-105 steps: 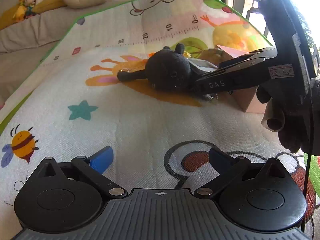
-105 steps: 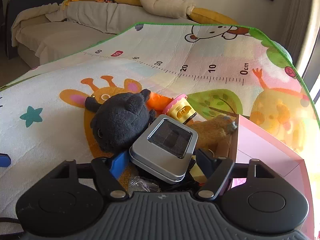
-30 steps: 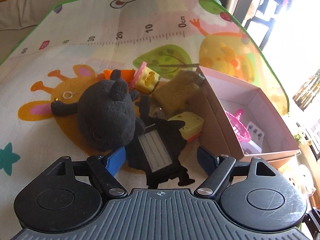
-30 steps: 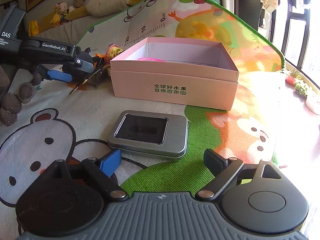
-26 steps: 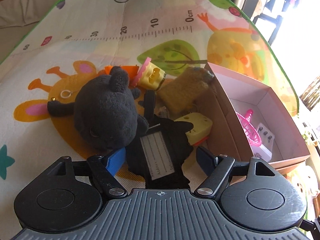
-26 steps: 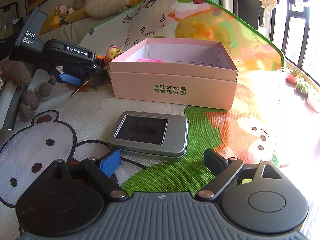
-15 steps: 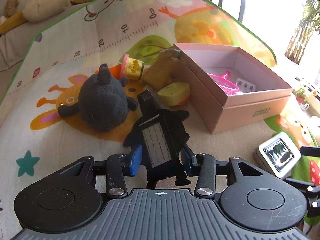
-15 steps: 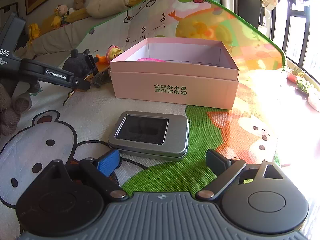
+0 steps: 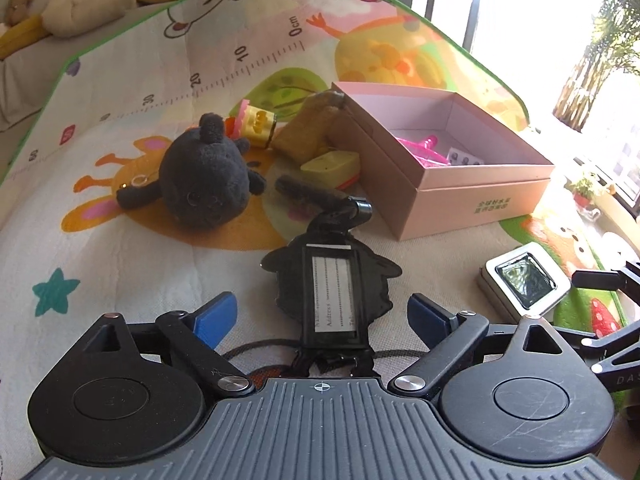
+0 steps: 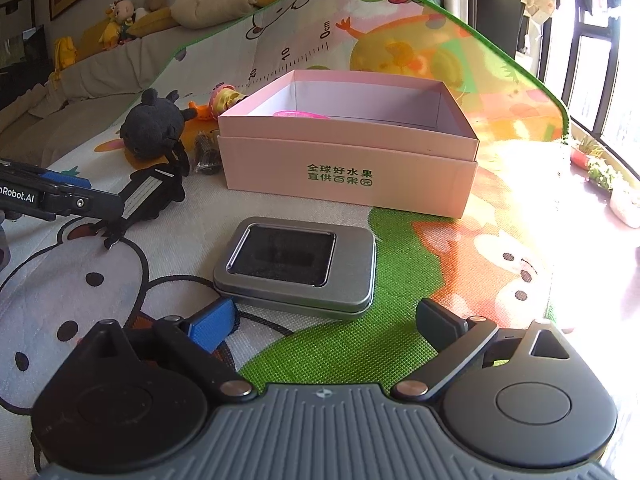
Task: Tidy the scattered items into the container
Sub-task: 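Lift the black tag off the mat with the left tool, then grasp the black tag with the right tool while the left tool releases it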
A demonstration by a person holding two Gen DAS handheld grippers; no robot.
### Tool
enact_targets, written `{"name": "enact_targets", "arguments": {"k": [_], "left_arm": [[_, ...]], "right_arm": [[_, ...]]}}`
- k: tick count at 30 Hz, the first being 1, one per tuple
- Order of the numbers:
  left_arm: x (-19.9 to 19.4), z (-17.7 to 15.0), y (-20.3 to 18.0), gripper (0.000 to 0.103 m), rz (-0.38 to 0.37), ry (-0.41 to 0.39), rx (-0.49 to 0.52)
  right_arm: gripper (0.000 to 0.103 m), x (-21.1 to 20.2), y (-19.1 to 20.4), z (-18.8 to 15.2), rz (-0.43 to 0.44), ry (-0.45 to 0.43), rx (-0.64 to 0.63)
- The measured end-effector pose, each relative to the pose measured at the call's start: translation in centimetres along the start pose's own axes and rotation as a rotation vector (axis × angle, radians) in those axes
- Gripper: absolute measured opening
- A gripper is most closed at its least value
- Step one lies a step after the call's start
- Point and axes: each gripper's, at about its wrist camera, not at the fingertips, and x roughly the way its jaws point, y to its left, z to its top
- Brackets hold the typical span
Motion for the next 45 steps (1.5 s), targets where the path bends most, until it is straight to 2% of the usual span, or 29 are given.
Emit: {"name": "enact_targets", "arguments": {"k": [3,8,12,13,16,18,20,21,23,24,26,29,30,33,36,37,39,45], "left_arm": [[1.8,0.7,-0.6,0.096,0.015,0.017,-0.011],[4.0,1.7,-1.3,0.096,0.035,0.012,0.03],[4.0,1.4,-1.3,0.094,0.039,-0.017,0.076],[3.9,1.3,-1.3,0.088,0.038,-0.023,0.084],[3.6,0.8,-1.3,0.088,0.054,-0.035,0.111],[3.1,0.4,-1.3,0.088,0.051,-0.036,0.124],[2.3,-0.2,-1.2,0.088,0.044,-0.029,0.126],[1.8,-0.6,-1.1,0.088,0.044,-0.025,0.125],[0.8,-1.5,-0.8,0.088,0.036,-0.02,0.118],[0.5,-1.9,-0.7,0.088,0.029,-0.021,0.111],[-0.2,-2.6,-0.4,0.089,0.013,-0.025,0.091],[-0.6,-3.3,-0.1,0.089,0.005,-0.045,0.077],[-0.7,-3.4,0.0,0.089,0.004,-0.052,0.073],[-1.0,-3.6,0.3,0.089,-0.011,-0.063,0.055],[-1.5,-3.7,0.9,0.095,-0.028,-0.077,0.029],[-1.8,-3.8,1.0,0.095,-0.031,-0.083,0.023],[-2.4,-4.0,1.3,0.096,-0.037,-0.099,0.008],[-5.1,-4.3,1.8,0.098,-0.04,-0.17,-0.038]], "right_arm": [[0.098,0.0,-0.1,0.0,-0.001,0.0,0.006],[0.098,0.0,-0.2,0.0,0.0,-0.002,0.012],[0.098,0.0,-0.2,0.0,-0.002,-0.001,0.017],[0.098,0.0,-0.2,0.0,-0.004,-0.001,0.017],[0.098,-0.3,-0.2,0.1,-0.016,-0.018,0.018],[0.098,-1.2,0.0,0.5,0.011,-0.071,0.029],[0.097,-1.9,0.6,1.6,0.074,-0.079,0.038],[0.093,-2.1,1.0,2.3,0.096,-0.088,0.035],[0.079,-2.4,2.3,4.0,0.144,-0.097,0.005],[0.067,-2.3,2.9,4.9,0.17,-0.093,-0.005],[0.056,-1.5,4.5,6.8,0.249,-0.066,-0.006],[0.055,0.5,7.6,9.4,0.373,-0.024,-0.016],[0.055,1.3,8.8,10.2,0.39,-0.015,-0.043],[0.054,3.9,11.4,11.5,0.371,0.028,-0.101],[0.022,6.1,12.2,12.1,0.364,0.112,-0.108],[0.021,6.2,12.0,12.4,0.369,0.118,-0.094],[0.016,5.3,11.6,13.1,0.36,0.092,-0.092],[0.014,-1.7,10.8,16.0,0.386,-0.086,-0.109]]}}
